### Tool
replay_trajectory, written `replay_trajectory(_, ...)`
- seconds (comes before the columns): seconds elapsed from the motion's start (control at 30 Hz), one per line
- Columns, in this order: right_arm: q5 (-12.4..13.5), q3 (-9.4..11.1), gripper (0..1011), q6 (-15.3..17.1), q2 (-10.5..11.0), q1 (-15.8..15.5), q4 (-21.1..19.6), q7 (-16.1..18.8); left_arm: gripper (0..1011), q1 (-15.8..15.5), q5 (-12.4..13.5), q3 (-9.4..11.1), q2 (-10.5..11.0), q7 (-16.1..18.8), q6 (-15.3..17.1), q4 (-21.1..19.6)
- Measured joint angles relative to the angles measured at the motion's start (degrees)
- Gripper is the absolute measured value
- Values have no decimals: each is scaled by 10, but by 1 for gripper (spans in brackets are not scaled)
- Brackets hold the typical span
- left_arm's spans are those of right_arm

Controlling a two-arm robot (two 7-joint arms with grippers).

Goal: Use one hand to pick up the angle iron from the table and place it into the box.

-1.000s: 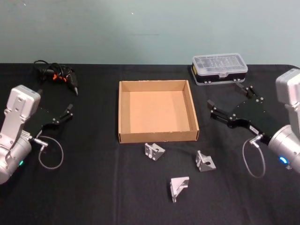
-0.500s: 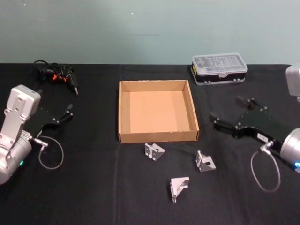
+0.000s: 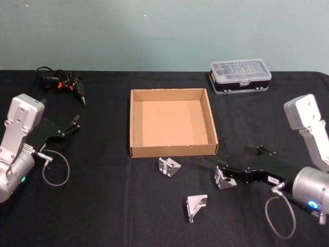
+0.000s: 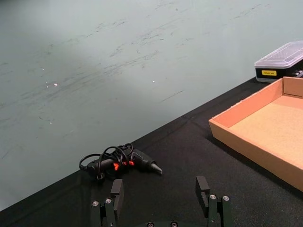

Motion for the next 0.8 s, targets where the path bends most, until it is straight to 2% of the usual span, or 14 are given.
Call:
replay_trajectory(0.27, 10, -18, 1000, 34, -7, 8, 12, -23, 1000, 0, 0, 0, 0, 0, 0, 0)
replay_trajectory(0.57, 22, -26, 1000, 65, -8, 15, 14, -45, 1000, 0, 0, 0, 0, 0, 0, 0)
replay_trajectory(0.8, 28, -35, 1000, 76, -9, 23, 18, -52, 1000, 0, 0, 0, 0, 0, 0, 0)
